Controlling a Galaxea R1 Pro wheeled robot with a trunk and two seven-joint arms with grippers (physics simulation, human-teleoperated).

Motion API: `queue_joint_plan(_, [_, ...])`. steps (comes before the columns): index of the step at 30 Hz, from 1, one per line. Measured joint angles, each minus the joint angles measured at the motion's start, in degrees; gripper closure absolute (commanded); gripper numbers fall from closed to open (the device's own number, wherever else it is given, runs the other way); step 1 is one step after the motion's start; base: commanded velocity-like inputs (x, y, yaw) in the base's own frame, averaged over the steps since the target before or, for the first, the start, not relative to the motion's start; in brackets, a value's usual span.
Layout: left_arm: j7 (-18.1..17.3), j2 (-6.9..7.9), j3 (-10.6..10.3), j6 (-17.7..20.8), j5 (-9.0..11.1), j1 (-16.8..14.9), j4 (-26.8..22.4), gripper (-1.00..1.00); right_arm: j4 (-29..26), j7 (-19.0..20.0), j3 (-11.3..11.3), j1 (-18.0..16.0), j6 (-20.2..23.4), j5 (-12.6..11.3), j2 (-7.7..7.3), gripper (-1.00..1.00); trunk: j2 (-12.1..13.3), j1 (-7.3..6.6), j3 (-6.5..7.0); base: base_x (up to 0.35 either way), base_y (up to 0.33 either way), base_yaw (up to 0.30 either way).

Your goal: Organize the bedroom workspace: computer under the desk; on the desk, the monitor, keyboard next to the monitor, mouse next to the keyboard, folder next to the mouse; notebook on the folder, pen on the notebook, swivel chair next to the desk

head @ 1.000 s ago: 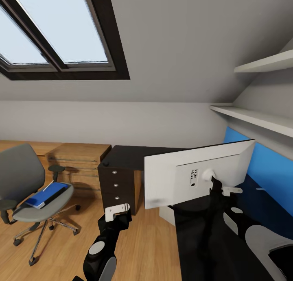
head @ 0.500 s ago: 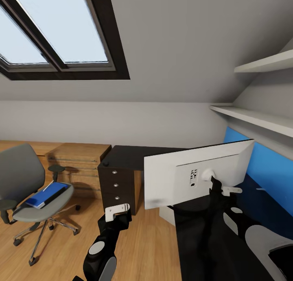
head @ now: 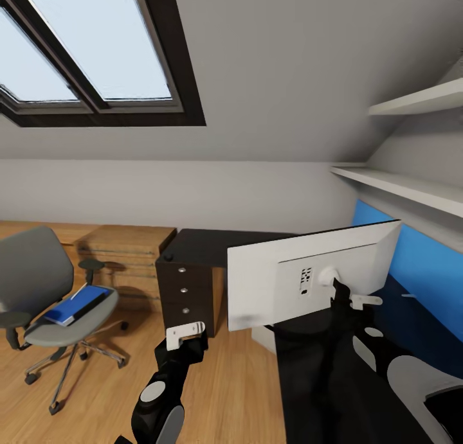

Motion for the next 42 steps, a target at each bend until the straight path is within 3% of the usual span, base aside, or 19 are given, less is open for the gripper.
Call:
queue_joint_plan(16, [0.0,0.01,0.0,0.0,0.0,0.0,0.0,-1.00,0.0,0.1,-0.2,0.0,0.0,0.2,0.08,1.00,0.0,-0.02,0.00,-0.284,-0.150,0.000])
queue_joint_plan(42, [0.0,0.00,0.1,-0.1,0.0,0.0,0.0,-1.00,-0.1,0.2,-0.5,0.0,0.2,0.6,0.09,1.00,0.0,-0.04,0.00,-0.002,-0.075,0.000])
